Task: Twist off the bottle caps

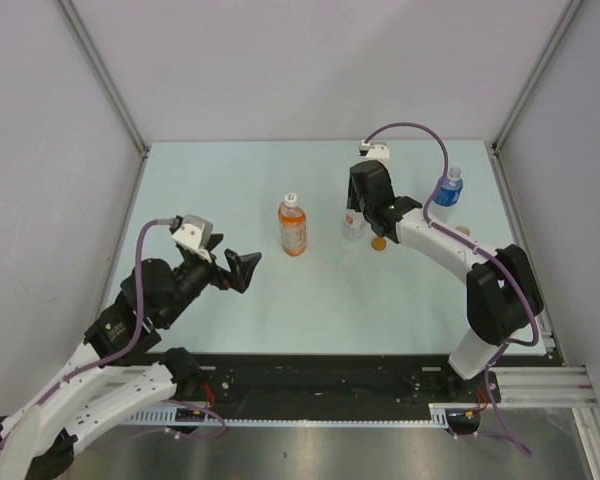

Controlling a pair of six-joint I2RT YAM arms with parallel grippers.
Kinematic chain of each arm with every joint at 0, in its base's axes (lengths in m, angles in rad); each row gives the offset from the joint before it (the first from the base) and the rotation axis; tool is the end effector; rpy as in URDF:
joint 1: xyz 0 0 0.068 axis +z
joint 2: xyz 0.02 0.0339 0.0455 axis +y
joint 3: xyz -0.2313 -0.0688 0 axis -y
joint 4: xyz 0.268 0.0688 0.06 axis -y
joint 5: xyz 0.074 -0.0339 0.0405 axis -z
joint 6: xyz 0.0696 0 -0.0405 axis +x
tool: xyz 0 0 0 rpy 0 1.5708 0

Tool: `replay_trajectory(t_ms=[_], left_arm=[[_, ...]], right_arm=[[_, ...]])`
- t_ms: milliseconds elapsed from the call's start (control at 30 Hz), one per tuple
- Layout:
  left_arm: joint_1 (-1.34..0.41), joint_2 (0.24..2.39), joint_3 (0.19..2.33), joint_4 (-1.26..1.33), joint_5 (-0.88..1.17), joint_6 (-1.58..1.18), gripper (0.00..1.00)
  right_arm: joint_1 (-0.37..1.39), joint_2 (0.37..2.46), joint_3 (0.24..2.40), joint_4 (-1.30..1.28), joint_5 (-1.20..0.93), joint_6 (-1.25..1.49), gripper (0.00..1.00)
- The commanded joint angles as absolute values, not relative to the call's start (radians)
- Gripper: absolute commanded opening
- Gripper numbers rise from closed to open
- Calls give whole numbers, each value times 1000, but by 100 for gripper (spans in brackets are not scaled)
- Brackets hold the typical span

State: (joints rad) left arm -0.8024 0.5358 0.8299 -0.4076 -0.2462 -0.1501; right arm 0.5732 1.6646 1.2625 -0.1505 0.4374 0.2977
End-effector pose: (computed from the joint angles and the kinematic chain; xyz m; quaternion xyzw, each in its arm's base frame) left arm 0.1518 -0.1326 0.3507 0.1598 0.7276 -0.2215 0.6293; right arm 0.3759 0.2076 0.2222 -0.0123 0.8588 0.0289 0.5113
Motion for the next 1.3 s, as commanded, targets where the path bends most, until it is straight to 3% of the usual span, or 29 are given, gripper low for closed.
replay_trajectory(t_ms=[0,300,400,1267], left_arm=[[-798,535,824,-377,-230,-163,100],[-799,545,816,-371,-229,-160,100],[-798,546,816,-370,-230,-158,100],[-798,554,815,-357,-207,-167,100]], right_arm=[[564,1680,1307,-130,431,322,33],[563,1681,1307,-138,431,325,57],[565,1677,1307,-140,439,322,61],[591,1635,1307,-146,472,307,72]])
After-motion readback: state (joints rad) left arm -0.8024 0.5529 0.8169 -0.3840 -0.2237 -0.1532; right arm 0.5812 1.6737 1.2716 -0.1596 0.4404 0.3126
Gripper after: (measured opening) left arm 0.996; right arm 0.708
